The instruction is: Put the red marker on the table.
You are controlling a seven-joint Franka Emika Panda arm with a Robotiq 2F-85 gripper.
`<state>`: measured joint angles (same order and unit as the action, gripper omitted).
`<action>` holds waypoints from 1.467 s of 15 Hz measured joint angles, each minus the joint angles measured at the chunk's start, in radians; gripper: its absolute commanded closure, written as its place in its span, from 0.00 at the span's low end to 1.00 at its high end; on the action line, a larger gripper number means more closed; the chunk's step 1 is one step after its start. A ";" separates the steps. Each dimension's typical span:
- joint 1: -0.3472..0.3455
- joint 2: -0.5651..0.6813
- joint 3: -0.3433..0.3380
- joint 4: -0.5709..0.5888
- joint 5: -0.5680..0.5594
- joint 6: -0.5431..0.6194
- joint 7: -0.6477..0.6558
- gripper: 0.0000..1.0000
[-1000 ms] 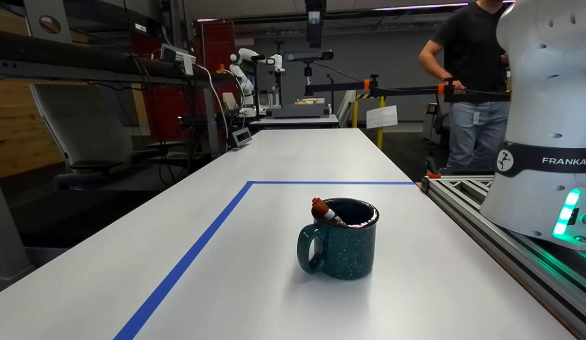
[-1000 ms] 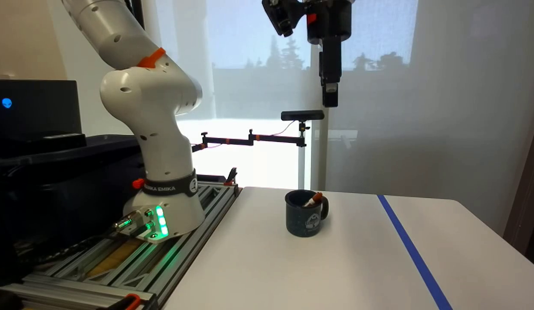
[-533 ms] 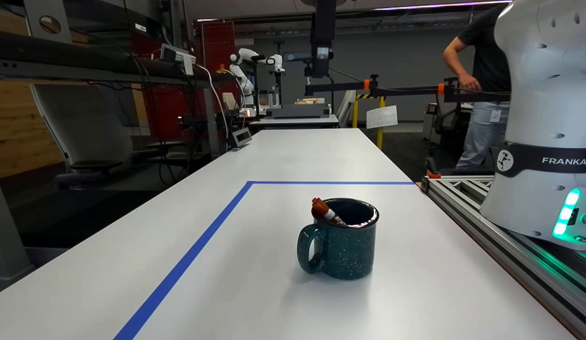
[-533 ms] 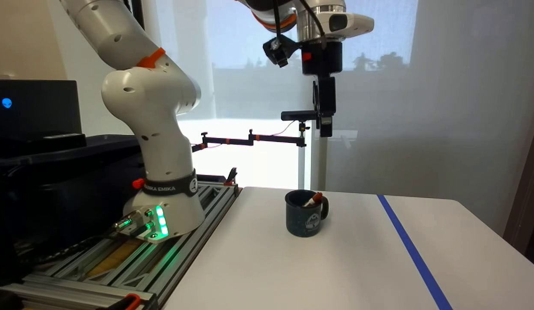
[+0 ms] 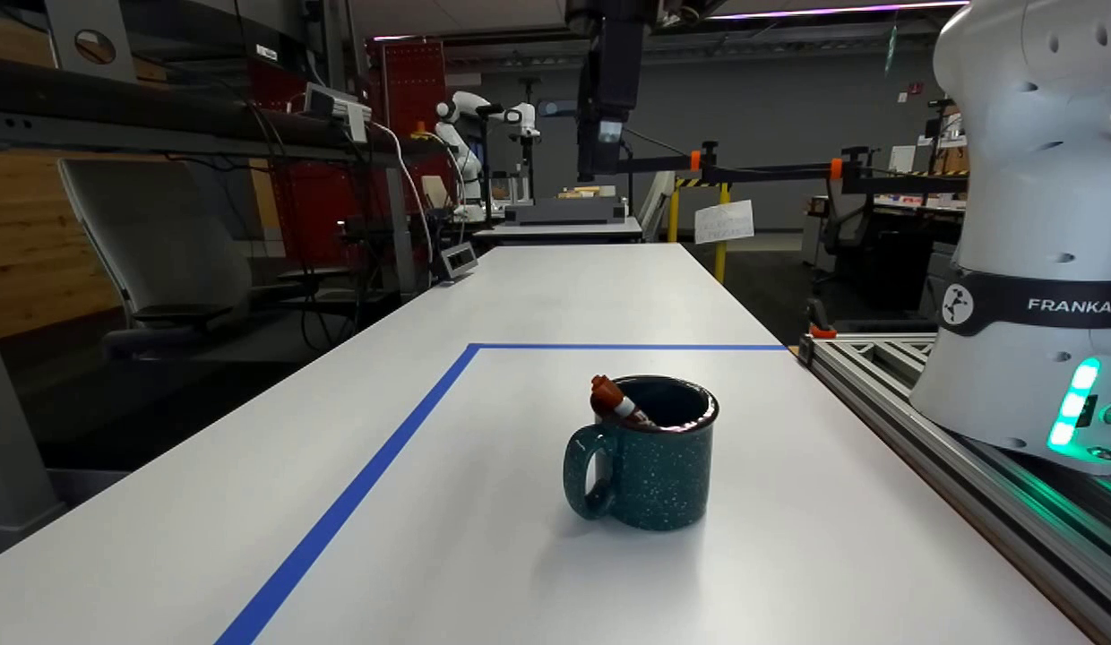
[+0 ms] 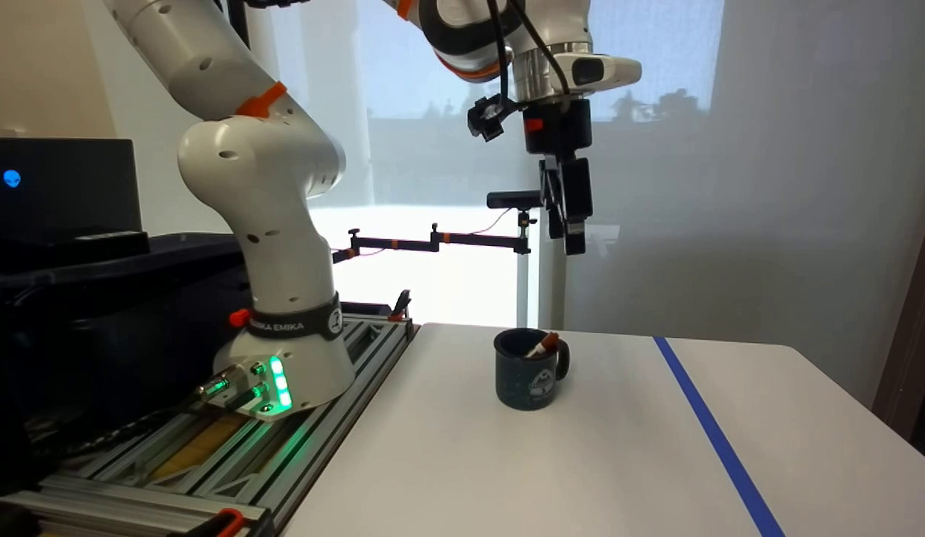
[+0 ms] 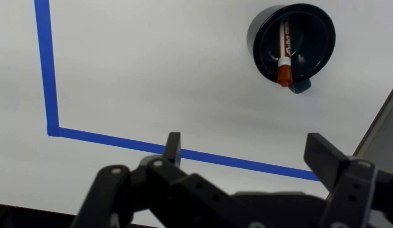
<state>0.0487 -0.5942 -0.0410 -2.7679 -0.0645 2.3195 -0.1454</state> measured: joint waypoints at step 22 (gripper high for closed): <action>0.040 0.154 0.030 0.003 0.005 0.007 0.001 0.00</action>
<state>0.0884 -0.4399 -0.0113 -2.7650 -0.0598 2.3264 -0.1442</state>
